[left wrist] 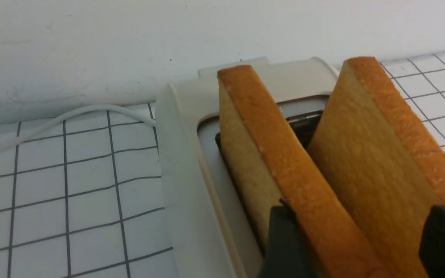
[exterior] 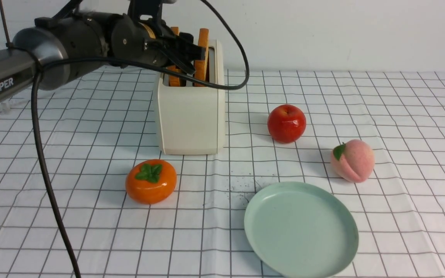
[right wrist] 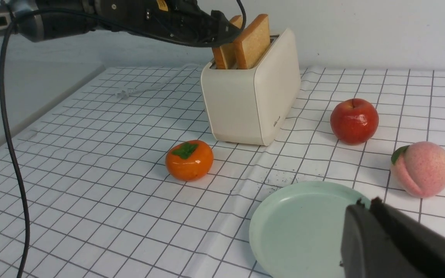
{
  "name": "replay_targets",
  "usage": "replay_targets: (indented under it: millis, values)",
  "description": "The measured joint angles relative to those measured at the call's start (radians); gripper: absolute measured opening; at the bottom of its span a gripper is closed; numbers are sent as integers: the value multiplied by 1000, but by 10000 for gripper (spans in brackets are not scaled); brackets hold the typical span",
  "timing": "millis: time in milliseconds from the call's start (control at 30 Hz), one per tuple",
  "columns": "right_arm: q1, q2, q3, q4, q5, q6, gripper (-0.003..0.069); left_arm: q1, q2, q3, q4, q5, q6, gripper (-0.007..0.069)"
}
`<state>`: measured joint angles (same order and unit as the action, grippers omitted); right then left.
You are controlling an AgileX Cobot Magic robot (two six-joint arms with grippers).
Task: Take toasted bread from bread machine on white checkered table place on plate.
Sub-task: 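Reach for a toast slice standing in the toaster with the left gripper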
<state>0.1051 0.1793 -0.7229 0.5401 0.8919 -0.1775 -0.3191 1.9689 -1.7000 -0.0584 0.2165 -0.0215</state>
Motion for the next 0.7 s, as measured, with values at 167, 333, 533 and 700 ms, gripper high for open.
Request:
replay_targets:
  millis: [167,333,533,700]
  values:
    - [0,0,0,0,1,0,21,0,0,0,0,-8,0,264]
    - [0,0,0,0,0,-15,21,0,0,0,0,-8,0,73]
    - [0,0,0,18,-37,-49,23,0,-30,1,0,2,0,70]
    - [0,0,0,18,-37,-50,23,0,-131,1,0,2,0,70]
